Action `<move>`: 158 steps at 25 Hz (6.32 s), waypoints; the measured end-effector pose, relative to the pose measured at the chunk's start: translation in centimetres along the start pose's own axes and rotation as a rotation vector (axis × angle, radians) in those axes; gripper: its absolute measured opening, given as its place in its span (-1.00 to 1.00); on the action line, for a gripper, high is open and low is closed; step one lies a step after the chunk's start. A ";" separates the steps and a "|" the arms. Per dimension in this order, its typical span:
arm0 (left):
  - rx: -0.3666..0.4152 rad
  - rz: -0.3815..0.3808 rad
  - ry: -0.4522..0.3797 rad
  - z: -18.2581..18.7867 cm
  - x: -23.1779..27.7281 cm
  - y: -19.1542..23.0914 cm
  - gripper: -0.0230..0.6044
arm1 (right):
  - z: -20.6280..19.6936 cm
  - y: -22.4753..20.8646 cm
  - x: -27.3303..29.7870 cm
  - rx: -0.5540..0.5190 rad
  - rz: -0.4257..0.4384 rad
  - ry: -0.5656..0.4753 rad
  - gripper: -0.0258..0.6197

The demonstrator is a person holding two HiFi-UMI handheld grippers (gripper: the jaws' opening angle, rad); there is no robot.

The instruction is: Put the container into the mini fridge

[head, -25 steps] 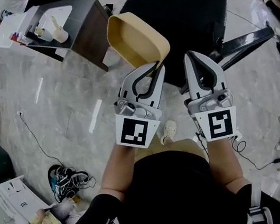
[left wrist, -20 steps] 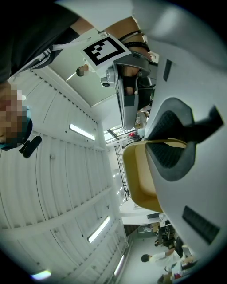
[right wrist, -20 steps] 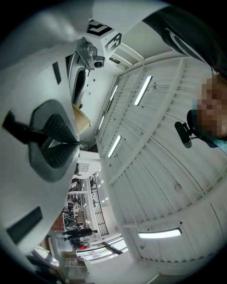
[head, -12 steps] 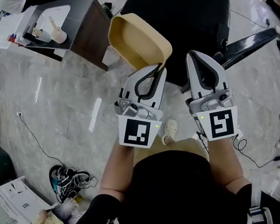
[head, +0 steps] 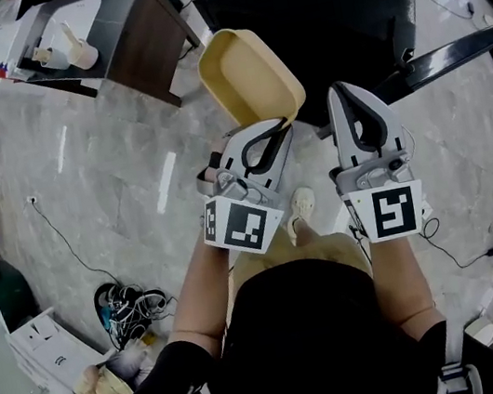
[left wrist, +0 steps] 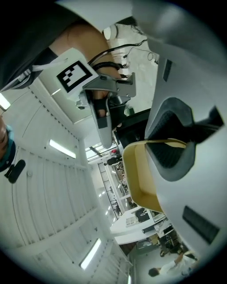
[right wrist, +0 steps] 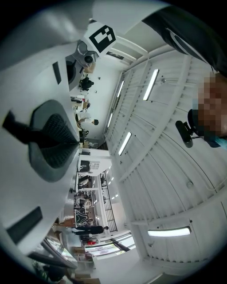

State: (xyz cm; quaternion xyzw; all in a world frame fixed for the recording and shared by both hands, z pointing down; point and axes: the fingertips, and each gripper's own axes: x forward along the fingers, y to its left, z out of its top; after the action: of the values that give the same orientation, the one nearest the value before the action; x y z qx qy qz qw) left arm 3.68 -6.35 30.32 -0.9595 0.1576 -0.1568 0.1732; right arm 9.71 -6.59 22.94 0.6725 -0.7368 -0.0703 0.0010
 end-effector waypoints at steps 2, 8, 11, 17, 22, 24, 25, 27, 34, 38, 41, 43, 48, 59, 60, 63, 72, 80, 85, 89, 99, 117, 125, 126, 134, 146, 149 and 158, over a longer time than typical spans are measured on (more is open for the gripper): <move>0.057 -0.053 0.066 -2.2 0.6 -1.0 -0.82 | -1.1 -0.2 0.1 0.009 -0.007 0.024 -0.81; 0.139 -0.206 0.204 -7.6 2.5 -2.4 -0.82 | -3.1 -0.9 0.3 0.021 -0.030 0.059 -0.81; 0.198 -0.269 0.266 -9.6 3.6 -2.7 -0.82 | -4.2 -1.1 0.5 0.029 -0.042 0.079 -0.81; 0.288 -0.393 0.337 -12.6 5.6 -3.8 -0.82 | -6.1 -1.5 1.1 0.039 -0.059 0.104 -0.81; 0.337 -0.470 0.395 -15.4 7.2 -3.7 -0.82 | -6.7 -2.1 2.2 0.065 -0.092 0.102 -0.81; 0.346 -0.490 0.406 -16.3 8.0 -3.7 -0.82 | -7.0 -2.3 2.8 0.102 -0.118 0.096 -0.81; 0.349 -0.499 0.409 -16.7 8.4 -3.8 -0.82 | -7.3 -2.5 3.0 0.111 -0.126 0.099 -0.81; 0.357 -0.512 0.410 -17.6 9.5 -4.0 -0.82 | -8.4 -2.7 3.3 0.120 -0.138 0.109 -0.81; 0.416 -0.553 0.409 -20.3 12.9 -4.5 -0.82 | -13.3 -3.7 2.9 0.091 -0.155 0.160 -0.81; 0.431 -0.559 0.401 -22.0 15.0 -3.9 -0.82 | -15.9 -4.6 4.0 0.103 -0.187 0.174 -0.81; 0.433 -0.559 0.400 -23.5 16.4 -3.8 -0.82 | -17.8 -4.9 4.6 0.122 -0.203 0.192 -0.81; 0.438 -0.557 0.392 -24.1 17.5 -3.7 -0.82 | -18.7 -5.1 5.0 0.123 -0.209 0.202 -0.81; 0.463 -0.555 0.382 -25.3 19.5 -2.7 -0.82 | -20.7 -5.3 6.0 0.125 -0.216 0.222 -0.81; 0.518 -0.469 0.352 -25.5 23.2 -1.3 -0.81 | -22.4 -5.7 5.9 0.136 -0.223 0.246 -0.81; 0.521 -0.453 0.339 -25.3 23.5 -1.1 -0.81 | -22.3 -5.8 5.9 0.135 -0.223 0.244 -0.81; 0.534 -0.415 0.326 -25.2 24.0 -0.4 -0.81 | -22.4 -5.5 6.2 0.145 -0.225 0.245 -0.81; 0.559 -0.445 0.332 -26.6 25.6 -1.5 -0.80 | -22.5 -5.2 6.1 0.184 -0.255 0.249 -0.81; 0.529 -0.428 0.315 -26.3 26.1 -2.0 -0.79 | -22.7 -5.0 5.3 0.190 -0.266 0.253 -0.81; 0.531 -0.434 0.321 -26.6 26.0 -2.1 -0.75 | -22.9 -4.5 5.1 0.193 -0.265 0.257 -0.81; 0.531 -0.445 0.317 -26.6 26.1 -2.4 -0.74 | -23.0 -4.3 4.8 0.196 -0.270 0.260 -0.81; 0.563 -0.432 0.308 -27.0 27.1 -2.1 -0.73 | -23.1 -4.3 4.0 0.197 -0.284 0.269 -0.81; 0.304 -0.304 0.259 -26.0 26.3 -0.7 -0.58 | -23.3 -4.5 3.3 0.193 -0.292 0.273 -0.81; 0.021 -0.218 0.197 -25.3 23.4 -0.5 -0.75 | -23.7 -4.1 3.3 0.194 -0.276 0.279 -0.81; -0.003 -0.218 0.197 -25.5 23.0 -0.8 -0.75 | -23.9 -4.1 3.4 0.193 -0.273 0.281 -0.81; -0.352 -0.146 0.173 -27.3 22.2 -1.6 -0.85 | -24.4 -4.3 4.1 0.177 -0.251 0.295 -0.81; -0.395 -0.079 0.226 -31.4 26.2 -1.1 -0.85 | -25.1 -4.4 3.4 0.154 -0.211 0.334 -0.81; -0.392 -0.077 0.238 -31.9 26.9 -0.6 -0.85 | -25.4 -4.5 3.6 0.148 -0.207 0.336 -0.81; -0.358 -0.029 0.243 -33.0 29.0 1.8 -0.85 | -26.1 -5.3 4.1 0.149 -0.217 0.347 -0.81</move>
State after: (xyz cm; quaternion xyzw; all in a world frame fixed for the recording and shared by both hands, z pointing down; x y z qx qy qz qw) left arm 17.68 -27.61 66.18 -0.9511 0.1890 -0.2433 -0.0226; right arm 17.11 -13.73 47.82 0.7481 -0.6519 0.1014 0.0707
